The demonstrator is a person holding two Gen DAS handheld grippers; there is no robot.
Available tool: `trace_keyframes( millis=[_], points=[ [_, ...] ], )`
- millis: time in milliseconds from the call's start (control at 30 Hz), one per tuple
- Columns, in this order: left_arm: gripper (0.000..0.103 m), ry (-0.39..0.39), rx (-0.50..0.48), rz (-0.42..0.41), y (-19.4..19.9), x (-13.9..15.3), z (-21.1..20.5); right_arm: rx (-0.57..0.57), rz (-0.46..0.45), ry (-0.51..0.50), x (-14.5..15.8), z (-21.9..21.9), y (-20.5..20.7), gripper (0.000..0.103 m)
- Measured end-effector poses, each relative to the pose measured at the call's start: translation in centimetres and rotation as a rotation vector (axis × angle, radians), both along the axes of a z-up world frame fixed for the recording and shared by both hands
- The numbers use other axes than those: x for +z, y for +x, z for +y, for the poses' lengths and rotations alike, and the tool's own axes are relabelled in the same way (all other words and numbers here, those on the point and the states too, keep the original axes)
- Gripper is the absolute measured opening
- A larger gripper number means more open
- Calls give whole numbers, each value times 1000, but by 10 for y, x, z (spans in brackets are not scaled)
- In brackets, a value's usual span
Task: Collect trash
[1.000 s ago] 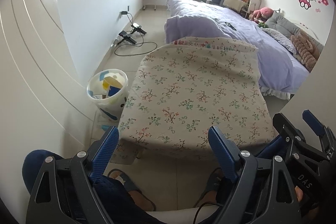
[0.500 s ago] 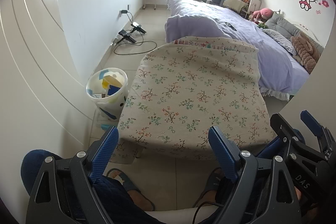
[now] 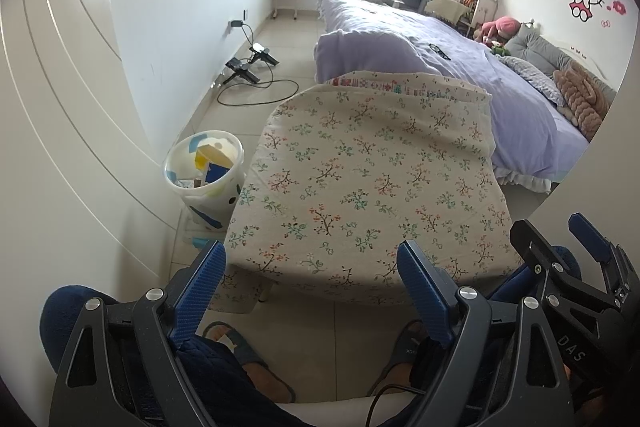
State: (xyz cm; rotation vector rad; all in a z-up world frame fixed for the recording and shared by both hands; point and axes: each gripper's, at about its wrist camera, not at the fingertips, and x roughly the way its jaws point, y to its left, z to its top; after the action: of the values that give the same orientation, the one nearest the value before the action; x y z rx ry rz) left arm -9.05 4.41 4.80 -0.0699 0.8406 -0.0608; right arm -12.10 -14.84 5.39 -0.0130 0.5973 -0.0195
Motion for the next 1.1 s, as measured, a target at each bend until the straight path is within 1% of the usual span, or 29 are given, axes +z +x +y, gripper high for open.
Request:
trace_keyframes(
  millis=[1100],
  points=[
    [90, 3, -2, -7, -2, 0, 1, -9, 11, 17, -3, 14, 1, 99]
  ],
)
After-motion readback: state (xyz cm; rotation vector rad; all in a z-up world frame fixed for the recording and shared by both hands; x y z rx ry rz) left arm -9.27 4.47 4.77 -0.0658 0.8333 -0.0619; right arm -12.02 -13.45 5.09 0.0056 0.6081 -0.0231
